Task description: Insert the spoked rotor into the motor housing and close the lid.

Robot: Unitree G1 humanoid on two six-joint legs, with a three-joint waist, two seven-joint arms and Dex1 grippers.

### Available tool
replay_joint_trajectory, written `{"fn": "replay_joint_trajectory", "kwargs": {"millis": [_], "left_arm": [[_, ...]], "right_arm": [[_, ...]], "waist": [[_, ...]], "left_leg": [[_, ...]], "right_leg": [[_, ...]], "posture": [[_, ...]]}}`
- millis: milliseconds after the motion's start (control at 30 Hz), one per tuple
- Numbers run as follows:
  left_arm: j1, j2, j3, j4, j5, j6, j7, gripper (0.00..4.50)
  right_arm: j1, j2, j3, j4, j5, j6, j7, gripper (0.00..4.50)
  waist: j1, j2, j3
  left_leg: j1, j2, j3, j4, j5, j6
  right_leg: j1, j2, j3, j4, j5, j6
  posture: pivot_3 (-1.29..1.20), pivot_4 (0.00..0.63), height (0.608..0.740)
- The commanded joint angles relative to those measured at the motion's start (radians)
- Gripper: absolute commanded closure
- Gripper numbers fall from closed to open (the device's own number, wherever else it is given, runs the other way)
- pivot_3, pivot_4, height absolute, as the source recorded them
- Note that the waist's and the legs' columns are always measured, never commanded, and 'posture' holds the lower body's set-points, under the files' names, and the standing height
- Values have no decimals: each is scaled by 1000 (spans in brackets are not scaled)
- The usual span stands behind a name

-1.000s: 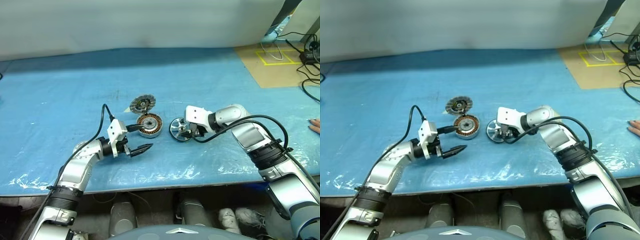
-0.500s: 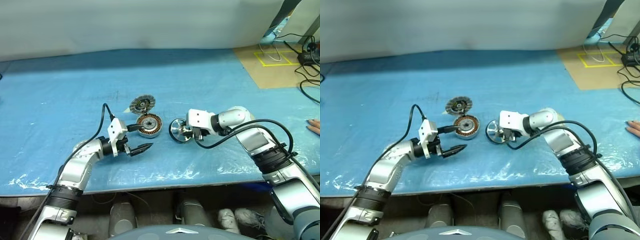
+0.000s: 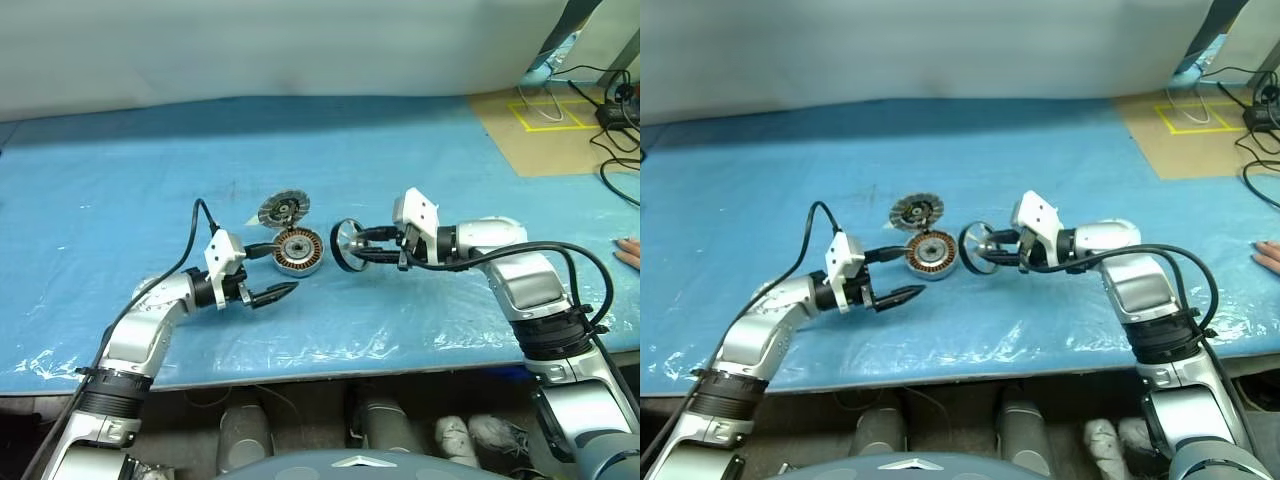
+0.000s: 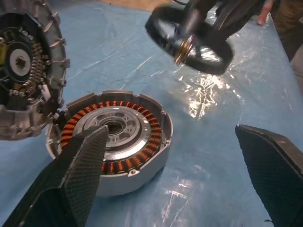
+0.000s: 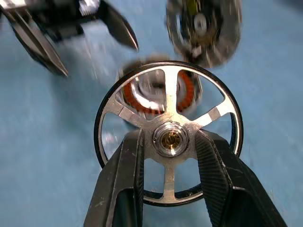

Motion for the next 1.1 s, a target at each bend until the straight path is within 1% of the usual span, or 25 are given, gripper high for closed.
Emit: {"fn": "replay_joint_trajectory", "kwargs": {"millis": [33, 167, 233, 367, 700, 967, 1033, 1067, 1100], "left_arm": [[-17, 5, 39, -13, -28, 9, 15, 0], [-34, 8, 49, 8, -23, 1, 20, 0], [-39, 11, 50, 13, -23, -1, 20, 0], [-36, 29, 54, 34, 5, -27, 28, 0], [-5, 32, 45, -4, 0, -22, 27, 0], [-11, 29, 45, 6, 0, -25, 22, 0], [-13, 27, 43, 10, 1, -28, 21, 0], [-14, 25, 42, 11, 0, -28, 21, 0], [-15, 24, 41, 11, 0, -28, 21, 0]], "right_arm": [[-34, 60, -9, -86, 87, 63, -47, 3219], [-85, 144, 40, -17, 81, 63, -96, 3219], [-98, 161, 62, 16, 70, 50, -105, 3219], [-150, 193, 132, 166, -1, -46, -113, 3219], [-199, 205, 173, 336, -76, -175, -86, 3219], [-195, 195, 214, 338, -122, -213, -57, 3219], [-195, 198, 226, 351, -146, -236, -68, 2515], [-195, 201, 226, 354, -150, -239, -69, 2313], [-195, 201, 227, 352, -151, -238, -67, 1967]], "waist": [[0, 0, 0], [1, 0, 0], [2, 0, 0], [1, 0, 0], [1, 0, 0], [1, 0, 0], [1, 0, 0], [1, 0, 0], [1, 0, 0]], "left_leg": [[0, 0, 0, 0, 0, 0], [0, -1, 0, 1, 0, 0], [0, -1, 0, 1, 0, -1], [0, -1, 0, 0, 0, -1], [0, -1, 0, 0, 0, -1], [0, -1, 0, 0, 0, -1], [0, -1, 0, 0, 0, -1], [0, -1, 0, 0, 0, -1], [0, -1, 0, 0, 0, -1]], "right_leg": [[0, 0, 0, 0, 0, 0], [0, -1, 0, 1, 0, 0], [0, -1, 0, 0, 0, 0], [0, -1, -1, -1, 0, 0], [-2, -1, -1, -1, 0, 0], [-1, -1, -1, 0, 0, 0], [-1, -1, -1, 0, 0, 0], [-1, -1, -1, 0, 0, 0], [-1, -1, -1, 0, 0, 0]], "posture": [[0, 150, 740], [0, 150, 740], [0, 150, 740], [0, 150, 740], [0, 150, 740], [0, 150, 740], [0, 150, 740], [0, 150, 740], [0, 150, 740]]}}
